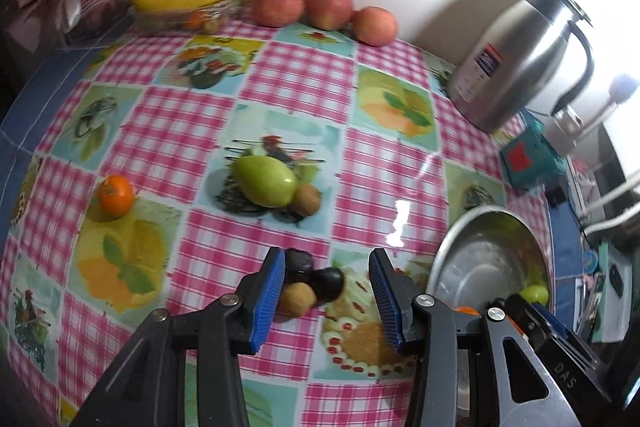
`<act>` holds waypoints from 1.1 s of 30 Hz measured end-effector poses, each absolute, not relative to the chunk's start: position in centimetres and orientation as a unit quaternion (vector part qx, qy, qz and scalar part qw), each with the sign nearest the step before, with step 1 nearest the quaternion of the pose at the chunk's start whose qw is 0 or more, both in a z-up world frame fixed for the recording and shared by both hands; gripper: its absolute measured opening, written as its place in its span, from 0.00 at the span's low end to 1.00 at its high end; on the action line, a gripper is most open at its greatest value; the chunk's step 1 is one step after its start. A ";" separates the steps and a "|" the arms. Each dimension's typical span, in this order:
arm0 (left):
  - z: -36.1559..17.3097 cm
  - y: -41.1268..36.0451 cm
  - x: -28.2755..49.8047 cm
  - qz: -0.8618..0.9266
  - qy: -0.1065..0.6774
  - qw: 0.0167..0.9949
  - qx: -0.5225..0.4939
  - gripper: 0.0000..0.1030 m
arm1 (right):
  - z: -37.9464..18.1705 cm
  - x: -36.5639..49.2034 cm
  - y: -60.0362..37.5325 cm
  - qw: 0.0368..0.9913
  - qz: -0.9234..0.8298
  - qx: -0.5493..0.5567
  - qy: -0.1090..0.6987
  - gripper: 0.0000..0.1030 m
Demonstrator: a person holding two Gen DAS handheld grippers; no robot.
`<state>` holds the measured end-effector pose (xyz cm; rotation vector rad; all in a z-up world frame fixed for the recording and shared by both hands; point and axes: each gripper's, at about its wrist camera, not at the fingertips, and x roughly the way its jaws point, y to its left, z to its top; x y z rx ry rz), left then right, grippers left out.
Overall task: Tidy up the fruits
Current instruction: 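Withdraw both open tools from the steel bowl back toward the remaining fruit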
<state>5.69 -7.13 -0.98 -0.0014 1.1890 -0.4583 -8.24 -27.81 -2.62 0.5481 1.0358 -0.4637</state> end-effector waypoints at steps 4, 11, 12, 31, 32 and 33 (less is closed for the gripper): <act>-1.2 -6.1 6.4 -0.202 0.560 0.803 -0.015 0.46 | -2.4 -7.9 -27.2 0.811 -0.211 0.249 0.485 0.54; -1.0 -5.9 6.3 -0.199 0.561 0.804 -0.015 0.46 | -2.4 -7.6 -26.6 0.813 -0.203 0.242 0.489 0.54; -1.0 -6.0 6.3 -0.199 0.561 0.804 -0.013 0.46 | -2.4 -7.6 -26.6 0.813 -0.203 0.242 0.490 0.54; -1.6 -7.0 6.1 -0.184 0.565 0.803 0.041 0.81 | -2.7 -7.5 -26.5 0.816 -0.215 0.212 0.493 0.71; -1.6 -7.0 6.1 -0.183 0.563 0.804 0.043 0.87 | -2.7 -7.4 -26.5 0.816 -0.215 0.211 0.494 0.71; -1.6 -7.0 6.1 -0.181 0.561 0.807 0.045 0.92 | -2.7 -7.4 -26.5 0.816 -0.216 0.211 0.493 0.71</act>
